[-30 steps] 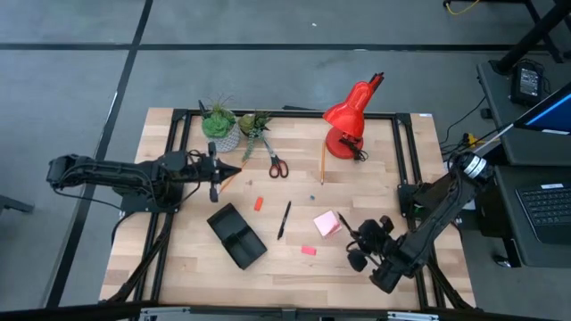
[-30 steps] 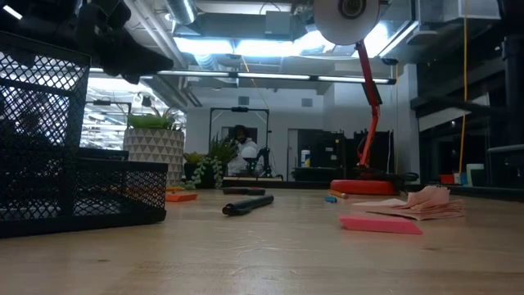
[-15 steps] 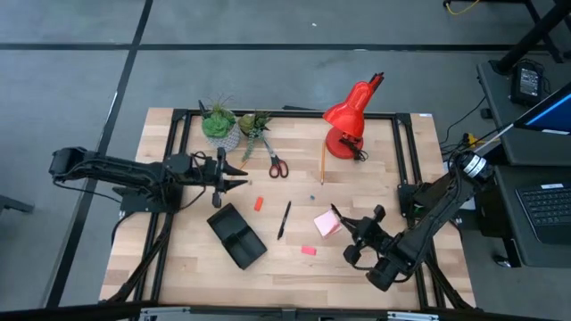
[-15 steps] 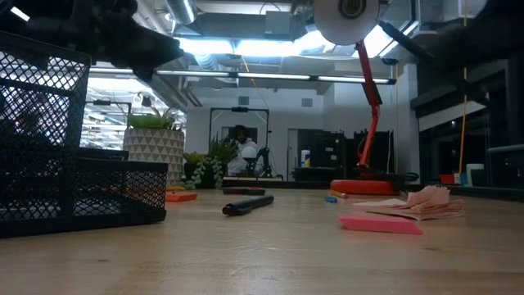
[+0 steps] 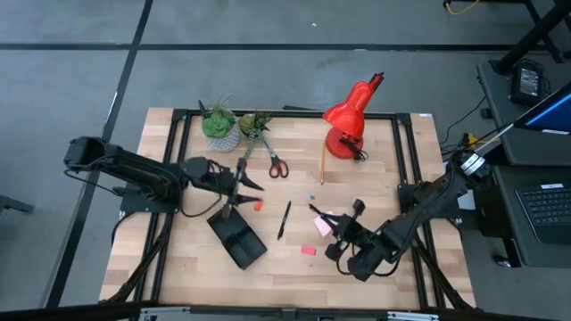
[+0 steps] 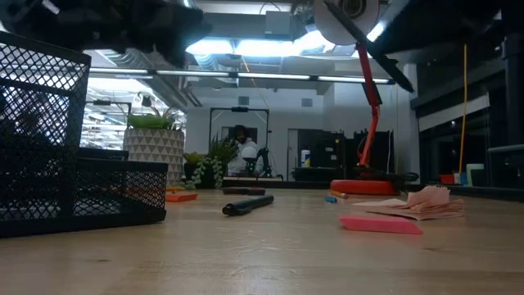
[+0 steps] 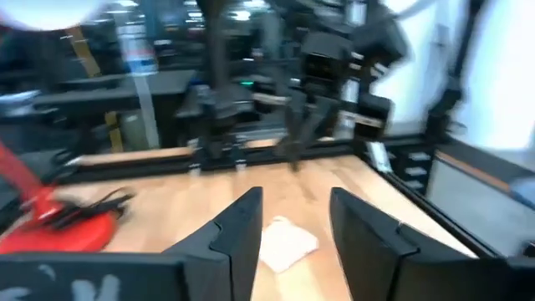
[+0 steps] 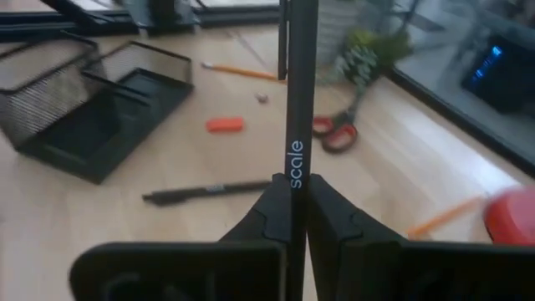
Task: Pick and place office supplies into organizer
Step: Put the right black pen into the black desk organizer
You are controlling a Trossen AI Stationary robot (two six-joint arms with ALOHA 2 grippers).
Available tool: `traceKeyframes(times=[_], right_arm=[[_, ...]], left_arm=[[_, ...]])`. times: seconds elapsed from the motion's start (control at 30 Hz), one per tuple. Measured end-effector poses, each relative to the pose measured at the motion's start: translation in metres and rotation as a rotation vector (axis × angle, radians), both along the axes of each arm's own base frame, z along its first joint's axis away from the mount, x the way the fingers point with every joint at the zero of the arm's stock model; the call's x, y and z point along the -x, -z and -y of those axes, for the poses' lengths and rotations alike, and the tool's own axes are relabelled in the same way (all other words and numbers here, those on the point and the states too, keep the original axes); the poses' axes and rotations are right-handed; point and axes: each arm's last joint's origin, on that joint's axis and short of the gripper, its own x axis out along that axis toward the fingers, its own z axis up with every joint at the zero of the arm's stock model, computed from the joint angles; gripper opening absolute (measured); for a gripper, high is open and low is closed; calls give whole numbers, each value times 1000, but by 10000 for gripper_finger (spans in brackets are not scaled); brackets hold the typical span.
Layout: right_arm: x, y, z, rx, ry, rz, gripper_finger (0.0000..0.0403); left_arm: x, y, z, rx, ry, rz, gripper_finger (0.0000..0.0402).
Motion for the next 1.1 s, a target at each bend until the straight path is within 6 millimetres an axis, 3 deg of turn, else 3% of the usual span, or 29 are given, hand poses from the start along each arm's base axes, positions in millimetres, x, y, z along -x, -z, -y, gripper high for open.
traceKeyframes(times=[0.13, 0.3, 0.6, 0.77, 1.1], right_arm=[[-18, -10, 0, 20, -106, 8, 15], [-38, -21, 9, 90, -223, 12, 15], [-69, -26, 48, 101, -394, 111, 14], [-78, -29, 64, 101, -524, 169, 14], [-87, -32, 84, 109, -605, 195, 14]], left_arm=[[-15, -2, 8, -59, 53, -5, 135], [-19, 0, 11, -94, 90, -11, 136], [-17, -5, 20, -102, 216, 46, 132], [-17, -5, 19, -96, 190, 42, 132], [-29, -9, 18, -50, 111, 38, 139]])
